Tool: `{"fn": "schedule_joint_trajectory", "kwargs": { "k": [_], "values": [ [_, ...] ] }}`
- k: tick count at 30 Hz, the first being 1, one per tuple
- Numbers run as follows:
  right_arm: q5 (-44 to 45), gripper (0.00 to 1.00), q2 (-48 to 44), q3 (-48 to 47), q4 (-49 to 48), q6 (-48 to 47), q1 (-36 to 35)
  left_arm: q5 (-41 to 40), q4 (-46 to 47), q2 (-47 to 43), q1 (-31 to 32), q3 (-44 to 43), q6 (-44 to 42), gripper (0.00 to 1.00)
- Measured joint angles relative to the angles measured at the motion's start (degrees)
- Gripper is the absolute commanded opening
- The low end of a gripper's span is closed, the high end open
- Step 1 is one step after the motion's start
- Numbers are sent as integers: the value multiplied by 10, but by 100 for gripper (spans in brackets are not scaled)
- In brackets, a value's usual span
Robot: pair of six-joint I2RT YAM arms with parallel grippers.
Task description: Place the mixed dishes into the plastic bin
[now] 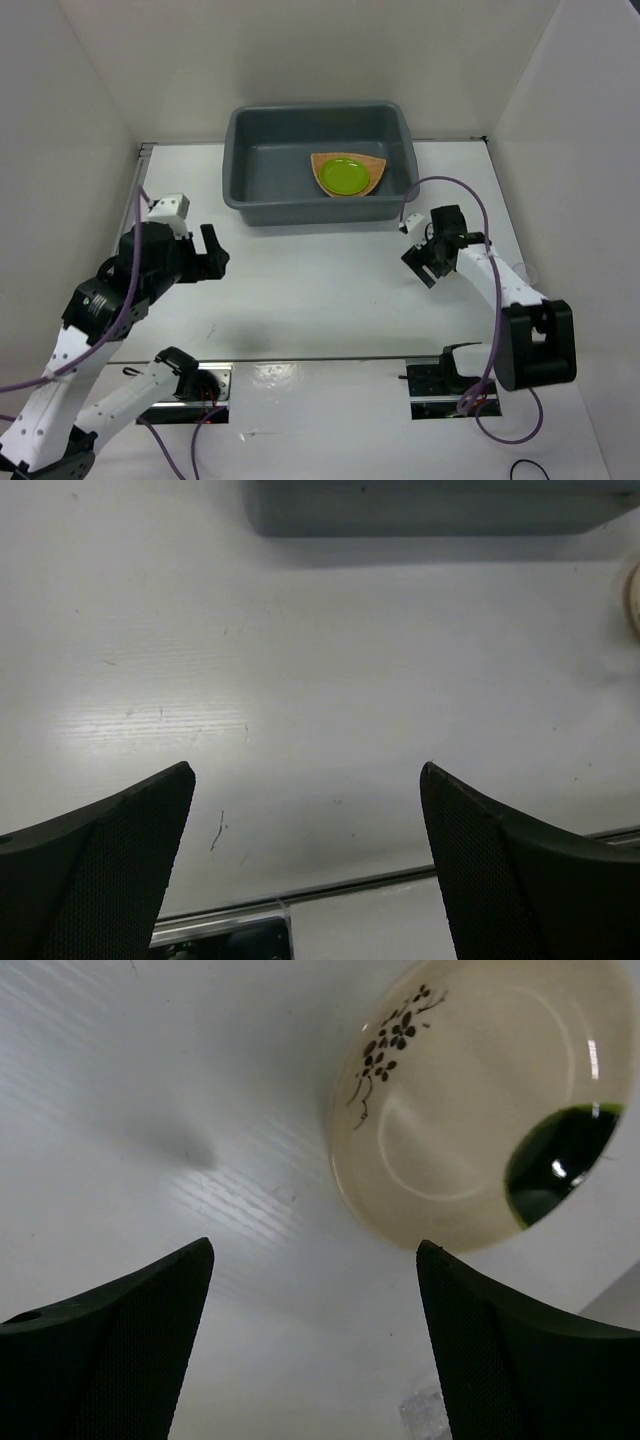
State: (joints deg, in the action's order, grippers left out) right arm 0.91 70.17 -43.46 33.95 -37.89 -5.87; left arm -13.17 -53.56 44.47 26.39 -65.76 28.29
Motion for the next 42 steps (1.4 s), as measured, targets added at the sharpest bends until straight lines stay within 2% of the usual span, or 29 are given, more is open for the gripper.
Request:
{"fn": "schedule_joint_trajectory", "kwargs": {
  "k": [4,5,10,18,20,21,23,24,28,34,38,42],
  "values": [
    [3,86,82,0,-15,-1,-3,-20,20,-40,0,6,2,100],
    [5,82,99,0,-20,-1,-5,-23,24,-41,0,6,2,100],
    [29,79,161,-17,-48,3,-24,-28,29,-30,0,6,2,100],
    [111,56,209,-37,-129,5,-26,-31,30,-40,0,7,2,100],
    [125,47,217,-38,-143,6,-26,-31,31,-46,0,7,2,100],
    [129,37,220,-38,-146,7,-26,-31,31,-49,0,7,2,100],
    [136,28,228,-39,-152,7,-26,-31,30,-50,0,6,2,100],
    [140,19,231,-39,-154,6,-27,-31,30,-50,0,6,2,100],
    [155,0,238,-42,-157,4,-28,-31,30,-50,0,7,3,100],
    [156,0,209,-42,-120,3,-27,-31,30,-50,0,7,3,100],
    [140,0,101,-61,-41,4,-27,-31,30,-51,0,6,3,100],
    [136,0,2,-160,32,-9,-28,-33,30,-51,0,7,3,100]
  ]
}}
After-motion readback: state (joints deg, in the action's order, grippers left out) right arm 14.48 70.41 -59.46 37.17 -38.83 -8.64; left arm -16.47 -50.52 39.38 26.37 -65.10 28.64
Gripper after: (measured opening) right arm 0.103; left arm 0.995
